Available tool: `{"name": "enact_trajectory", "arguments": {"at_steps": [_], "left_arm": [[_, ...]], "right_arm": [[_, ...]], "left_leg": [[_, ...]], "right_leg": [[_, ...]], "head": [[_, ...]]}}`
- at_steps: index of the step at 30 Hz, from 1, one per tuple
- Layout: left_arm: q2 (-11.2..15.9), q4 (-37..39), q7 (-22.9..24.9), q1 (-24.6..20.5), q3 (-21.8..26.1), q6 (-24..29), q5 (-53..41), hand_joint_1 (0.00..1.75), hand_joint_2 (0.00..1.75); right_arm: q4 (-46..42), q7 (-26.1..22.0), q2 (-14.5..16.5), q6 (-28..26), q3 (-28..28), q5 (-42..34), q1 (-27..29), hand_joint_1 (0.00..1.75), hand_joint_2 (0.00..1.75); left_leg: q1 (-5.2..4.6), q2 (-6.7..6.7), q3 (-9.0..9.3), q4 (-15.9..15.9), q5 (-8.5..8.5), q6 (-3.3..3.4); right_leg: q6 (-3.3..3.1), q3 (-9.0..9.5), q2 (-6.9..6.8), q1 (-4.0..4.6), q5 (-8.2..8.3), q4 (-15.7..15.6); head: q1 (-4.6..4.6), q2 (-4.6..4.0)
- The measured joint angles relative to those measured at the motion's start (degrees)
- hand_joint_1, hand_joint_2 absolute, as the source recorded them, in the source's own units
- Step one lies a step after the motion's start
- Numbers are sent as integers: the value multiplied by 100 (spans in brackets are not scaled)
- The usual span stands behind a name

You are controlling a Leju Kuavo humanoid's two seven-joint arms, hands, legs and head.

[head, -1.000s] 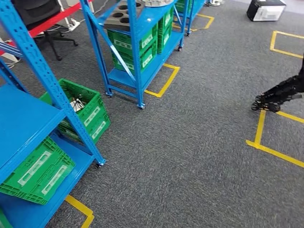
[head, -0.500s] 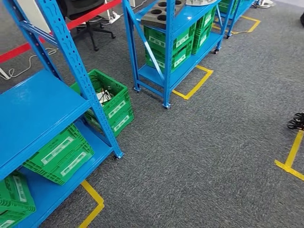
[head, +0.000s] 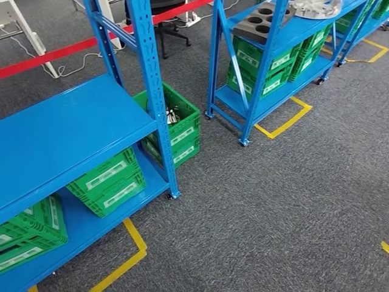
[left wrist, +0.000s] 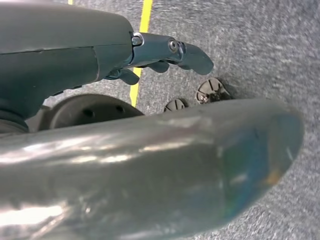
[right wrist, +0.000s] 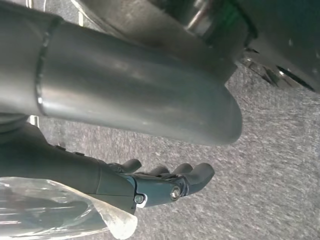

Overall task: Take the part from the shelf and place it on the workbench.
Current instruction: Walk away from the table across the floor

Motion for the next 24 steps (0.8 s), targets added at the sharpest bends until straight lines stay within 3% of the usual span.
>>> {"name": "enact_trajectory", "arguments": {"at_steps": [2,3,4,5,6,7,9,11,13,14,16,18,20,21,22,24], "left_arm": [[-14,0,-31,-14,14,10,5,0,0],[-16,0,-47,-21,15,9,5,0,0],[-18,0,-58,-23,16,7,5,0,0],[-19,0,-66,-24,19,5,5,0,0],[-20,0,-69,-24,23,4,5,0,0],[-21,0,-70,-23,29,4,5,0,0],[-24,0,-75,-25,39,-4,4,0,0],[-24,0,-92,-23,44,-29,-4,0,0],[-21,0,-115,-12,49,-67,-20,0,0],[-22,0,-128,-6,51,-83,-34,0,0],[-23,0,-158,-7,52,-99,-58,0,0],[-25,0,-175,-9,52,-107,-71,0,0],[-25,0,-180,-3,52,-116,-80,0,0],[-25,0,-182,4,52,-121,-84,0,0],[-25,0,-185,11,53,-126,-87,0,0],[-25,0,-186,17,53,-142,-97,0,0]], "right_arm": [[1,-10,2,-36,0,-1,-2,0,0],[1,-14,3,-47,0,-4,3,0,0],[1,-17,3,-51,0,-7,12,0,0],[1,-20,2,-55,0,-11,21,0,0],[1,-22,2,-57,0,-13,28,0,0],[1,-23,2,-60,0,-14,33,0,0],[2,-28,4,-65,0,-14,33,0,0],[5,-43,9,-78,0,-15,28,0,0],[7,-57,14,-96,-1,-19,17,0,0],[7,-64,17,-104,-2,-20,13,0,0],[7,-89,28,-123,-3,-17,10,0,0],[7,-113,36,-132,-3,-14,23,0,0],[7,-122,39,-136,-5,-17,34,0,0],[7,-126,39,-138,-6,-19,33,0,0],[7,-130,41,-139,-7,-20,29,0,0],[7,-138,44,-139,-7,-19,24,0,0]], "left_leg": [[26,-121,12,-22,15,43],[29,-192,10,-19,12,57],[30,-274,13,-17,8,64],[31,-362,21,-15,4,65],[35,-454,33,-11,-2,60],[42,-546,50,-6,-11,48],[50,-710,64,22,-43,-1],[51,-830,48,44,-57,-63],[63,-930,28,32,-41,-124],[65,-905,20,44,-53,-151],[55,-641,-98,310,-222,-210],[67,-334,-435,1011,-571,-264],[92,-263,-738,1611,-755,-298],[101,-249,-755,1632,-686,-302],[104,-221,-657,1422,-513,-296],[73,13,-281,651,-128,-248]], "right_leg": [[38,-301,363,-20,-313,580],[48,-520,476,-26,-475,980],[57,-719,533,-29,-556,1303],[61,-849,558,-30,-529,1459],[63,-871,576,-32,-375,1378],[63,-786,611,-37,-132,1087],[56,-504,827,-61,274,342],[23,-337,972,-69,381,-8],[-38,-291,887,-55,389,-30],[-71,-272,828,-57,402,-43],[-146,-249,687,-74,409,-70],[-199,-234,521,-67,385,-75],[-214,-216,343,-61,356,-75],[-214,-200,263,-59,340,-75],[-207,-175,189,-59,322,-75],[-166,-122,53,-48,271,-74]], "head": [[38,0],[47,0],[52,0],[51,0],[52,0],[52,0],[52,0],[46,0],[43,0],[43,0],[4,0],[-36,0],[-36,0],[-36,0],[-37,0],[-38,0]]}}
